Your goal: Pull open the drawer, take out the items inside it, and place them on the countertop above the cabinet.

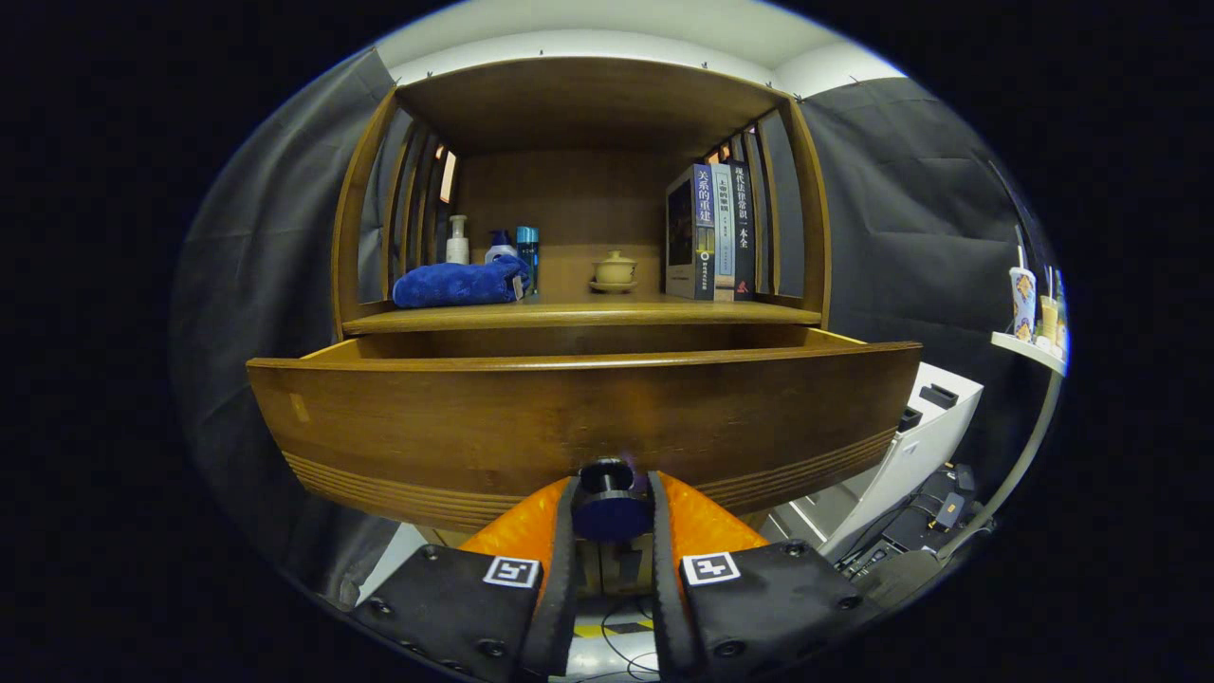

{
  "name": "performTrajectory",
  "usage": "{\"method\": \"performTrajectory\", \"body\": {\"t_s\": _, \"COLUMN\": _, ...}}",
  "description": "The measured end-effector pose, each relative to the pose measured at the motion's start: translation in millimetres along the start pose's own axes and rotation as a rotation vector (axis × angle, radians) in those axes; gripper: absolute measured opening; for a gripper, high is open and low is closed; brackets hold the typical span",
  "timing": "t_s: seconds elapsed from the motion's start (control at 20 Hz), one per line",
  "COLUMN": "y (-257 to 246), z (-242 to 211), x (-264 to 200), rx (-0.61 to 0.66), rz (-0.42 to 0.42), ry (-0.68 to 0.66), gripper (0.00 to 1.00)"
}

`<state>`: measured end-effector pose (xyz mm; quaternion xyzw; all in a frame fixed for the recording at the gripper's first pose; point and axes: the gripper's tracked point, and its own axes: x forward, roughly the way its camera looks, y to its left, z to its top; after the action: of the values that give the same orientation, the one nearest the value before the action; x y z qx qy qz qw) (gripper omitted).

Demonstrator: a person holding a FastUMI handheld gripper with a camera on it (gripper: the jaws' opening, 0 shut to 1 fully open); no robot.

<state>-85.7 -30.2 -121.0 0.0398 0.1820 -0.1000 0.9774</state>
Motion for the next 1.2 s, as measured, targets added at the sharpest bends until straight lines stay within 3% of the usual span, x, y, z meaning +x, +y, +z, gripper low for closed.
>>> {"method": "performTrajectory", "body": {"t_s": 0.35, "y": 1.3, "z": -6.0, "x": -0.4, "rx": -0.015, "rz": 0.014, "ry": -0.051, "gripper": 0.42}}
{"method": "performTrajectory", "body": {"t_s": 0.65, "y": 17.8, "z": 9.0, "x": -19.4, "rx": -0.019, "rz": 0.059, "ry": -0.096, "gripper": 0.99}}
{"method": "performTrajectory", "body": {"t_s": 0.75, "y": 30.1, "z": 39.0, "x": -37.7, "rx": -0.016, "rz": 0.102, "ry": -0.17, "gripper": 0.99}}
{"method": "performTrajectory", "body": {"t_s": 0.95, "y": 51.8, "z": 145.1, "x": -70.6, "rx": -0.035, "rz": 0.156, "ry": -0.372, "gripper": 0.99}}
{"method": "performTrajectory", "body": {"t_s": 1.2, "y": 60.5, "z": 233.8, "x": -45.7, "rx": -0.03, "rz": 0.093, "ry": -0.373, "gripper": 0.98}}
